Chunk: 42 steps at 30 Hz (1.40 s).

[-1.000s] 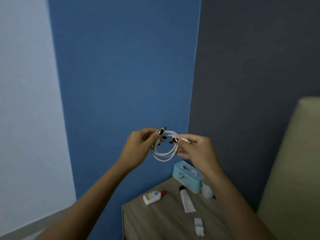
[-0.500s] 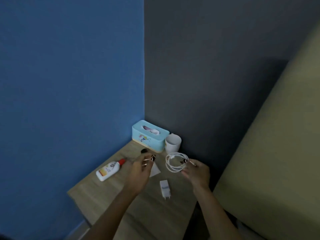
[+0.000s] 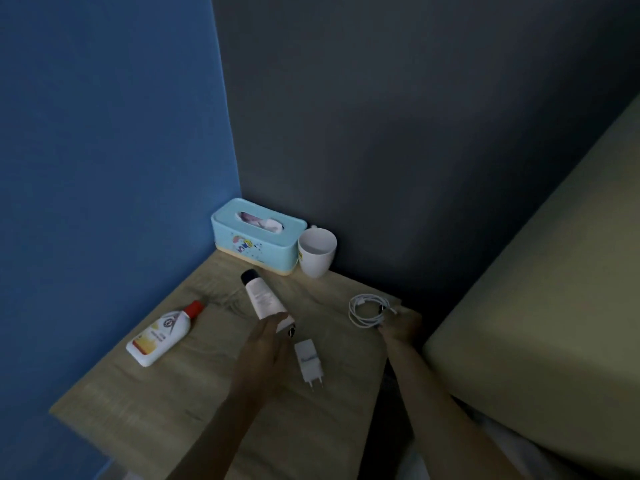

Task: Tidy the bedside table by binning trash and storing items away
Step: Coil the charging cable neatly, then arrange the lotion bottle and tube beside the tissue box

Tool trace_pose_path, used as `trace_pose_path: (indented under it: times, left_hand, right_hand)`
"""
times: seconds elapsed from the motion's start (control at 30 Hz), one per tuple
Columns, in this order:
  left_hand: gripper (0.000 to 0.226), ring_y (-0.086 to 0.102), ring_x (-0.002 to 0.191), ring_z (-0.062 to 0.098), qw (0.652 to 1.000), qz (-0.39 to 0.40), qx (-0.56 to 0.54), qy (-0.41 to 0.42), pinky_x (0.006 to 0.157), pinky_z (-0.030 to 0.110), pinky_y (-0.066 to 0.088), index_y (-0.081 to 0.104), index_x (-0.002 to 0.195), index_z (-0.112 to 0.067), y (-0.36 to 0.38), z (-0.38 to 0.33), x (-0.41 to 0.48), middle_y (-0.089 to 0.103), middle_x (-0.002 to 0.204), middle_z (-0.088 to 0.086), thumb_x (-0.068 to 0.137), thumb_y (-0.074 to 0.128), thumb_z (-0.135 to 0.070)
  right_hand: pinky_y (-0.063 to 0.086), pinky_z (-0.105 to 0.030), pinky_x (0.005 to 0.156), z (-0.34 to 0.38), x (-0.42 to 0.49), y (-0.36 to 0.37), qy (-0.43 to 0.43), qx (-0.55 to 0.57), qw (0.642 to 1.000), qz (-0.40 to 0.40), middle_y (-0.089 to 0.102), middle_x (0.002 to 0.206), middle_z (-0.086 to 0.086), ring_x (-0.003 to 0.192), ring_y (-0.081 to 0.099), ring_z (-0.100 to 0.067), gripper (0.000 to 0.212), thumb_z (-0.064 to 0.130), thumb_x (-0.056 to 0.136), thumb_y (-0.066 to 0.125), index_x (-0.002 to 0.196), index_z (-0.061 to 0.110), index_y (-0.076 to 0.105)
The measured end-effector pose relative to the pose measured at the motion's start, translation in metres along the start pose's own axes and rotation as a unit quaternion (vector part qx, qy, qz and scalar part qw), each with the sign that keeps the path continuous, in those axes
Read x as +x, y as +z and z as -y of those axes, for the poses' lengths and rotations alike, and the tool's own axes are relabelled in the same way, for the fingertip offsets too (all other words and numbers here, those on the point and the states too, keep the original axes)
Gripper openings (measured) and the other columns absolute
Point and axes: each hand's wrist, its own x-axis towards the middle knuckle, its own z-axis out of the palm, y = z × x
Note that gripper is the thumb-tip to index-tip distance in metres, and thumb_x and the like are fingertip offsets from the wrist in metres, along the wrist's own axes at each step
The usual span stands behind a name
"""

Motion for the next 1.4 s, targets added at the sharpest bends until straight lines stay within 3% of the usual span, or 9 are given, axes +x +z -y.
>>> trace_pose_path:
  times: [0.07, 0.33, 0.57, 0.73, 0.87, 0.97, 1.13, 1.3, 1.4]
  left_hand:
    - [0.036, 0.051, 0.125, 0.022, 1.000, 0.004, 0.014, 0.010, 0.099, 0.030, 0.042, 0.049, 0.133, -0.016, 0.003, 0.004, 0.002, 0.052, 0.137, 0.007, 0.097, 0.047, -0.017]
    - [0.066, 0.052, 0.121, 0.019, 0.998, 0.025, 0.046, 0.035, 0.097, 0.023, 0.039, 0.051, 0.132, -0.013, 0.013, 0.009, -0.003, 0.054, 0.134, 0.007, 0.085, 0.021, -0.048]
    - [0.058, 0.043, 0.132, 0.021, 0.999, 0.015, 0.047, 0.024, 0.108, 0.035, 0.041, 0.040, 0.141, -0.013, 0.026, 0.002, -0.016, 0.042, 0.146, 0.007, 0.092, 0.039, -0.043]
    - [0.071, 0.032, 0.141, 0.026, 0.999, 0.013, 0.049, 0.013, 0.107, 0.029, 0.028, 0.032, 0.145, -0.013, 0.054, -0.012, -0.034, 0.029, 0.154, 0.013, 0.086, 0.036, -0.052]
    - [0.071, 0.036, 0.139, 0.029, 0.999, -0.006, 0.050, -0.011, 0.100, 0.031, 0.039, 0.034, 0.144, -0.011, 0.067, -0.012, -0.037, 0.024, 0.156, 0.015, 0.085, 0.036, -0.050]
    - [0.071, 0.037, 0.137, 0.033, 0.998, -0.019, 0.036, -0.043, 0.102, 0.038, 0.041, 0.037, 0.143, -0.009, 0.075, -0.011, -0.040, 0.026, 0.155, 0.018, 0.086, 0.040, -0.050]
    - [0.055, 0.038, 0.137, 0.032, 0.999, -0.035, -0.003, -0.038, 0.101, 0.027, 0.035, 0.035, 0.144, -0.008, 0.081, -0.009, -0.036, 0.027, 0.155, 0.016, 0.092, 0.055, -0.011]
    - [0.060, 0.038, 0.137, 0.021, 1.000, -0.009, -0.022, -0.018, 0.101, 0.011, 0.018, 0.020, 0.150, -0.011, 0.079, -0.019, -0.007, 0.028, 0.155, 0.007, 0.097, 0.049, -0.016]
    - [0.062, 0.050, 0.127, 0.020, 1.000, -0.001, -0.008, 0.008, 0.093, 0.009, 0.029, 0.017, 0.150, -0.012, 0.081, -0.022, 0.024, 0.034, 0.153, 0.007, 0.097, 0.048, -0.017]
  right_hand:
    - [0.048, -0.032, 0.069, 0.002, -0.002, -0.003, -0.020, -0.014, 1.000, -0.010, 0.067, 0.083, -0.012, 0.081, 0.064, -0.026, 0.015, -0.001, 0.087, 0.058, 0.088, -0.006, 0.072]
    - [0.042, -0.031, 0.083, 0.000, -0.006, -0.010, -0.099, -0.122, 0.987, -0.035, 0.059, 0.119, -0.026, 0.109, 0.057, -0.038, 0.032, 0.007, 0.086, 0.065, 0.115, -0.004, 0.062]
    - [0.042, -0.038, 0.106, -0.033, -0.056, -0.009, -0.461, -0.282, 0.840, 0.049, 0.058, 0.128, -0.011, 0.121, 0.053, -0.028, 0.035, 0.014, 0.090, 0.059, 0.124, 0.008, 0.060]
    - [0.027, -0.037, 0.117, -0.078, -0.071, -0.008, -0.458, -0.364, 0.802, 0.121, 0.051, 0.141, -0.011, 0.132, 0.047, -0.029, 0.041, 0.026, 0.095, 0.049, 0.131, 0.006, 0.055]
    - [0.018, -0.037, 0.114, -0.084, -0.069, -0.006, -0.457, -0.370, 0.798, 0.130, 0.052, 0.140, -0.010, 0.133, 0.046, -0.027, 0.056, 0.037, 0.101, 0.020, 0.128, 0.006, 0.057]
    - [0.021, -0.037, 0.113, -0.085, -0.071, -0.006, -0.450, -0.370, 0.802, 0.130, 0.050, 0.142, -0.009, 0.135, 0.044, -0.026, 0.047, 0.032, 0.099, 0.032, 0.130, 0.007, 0.056]
    - [0.020, -0.035, 0.114, -0.087, -0.072, -0.007, -0.450, -0.357, 0.809, 0.128, 0.047, 0.145, -0.005, 0.138, 0.040, -0.022, 0.046, 0.032, 0.097, 0.033, 0.131, 0.011, 0.055]
    - [0.023, -0.034, 0.113, -0.093, -0.071, -0.011, -0.456, -0.350, 0.809, 0.121, 0.049, 0.144, -0.003, 0.137, 0.041, -0.019, 0.044, 0.032, 0.096, 0.037, 0.129, 0.013, 0.058]
    - [0.025, -0.034, 0.112, -0.096, -0.069, -0.012, -0.468, -0.347, 0.804, 0.118, 0.051, 0.142, -0.003, 0.135, 0.044, -0.020, 0.044, 0.031, 0.094, 0.038, 0.127, 0.012, 0.061]
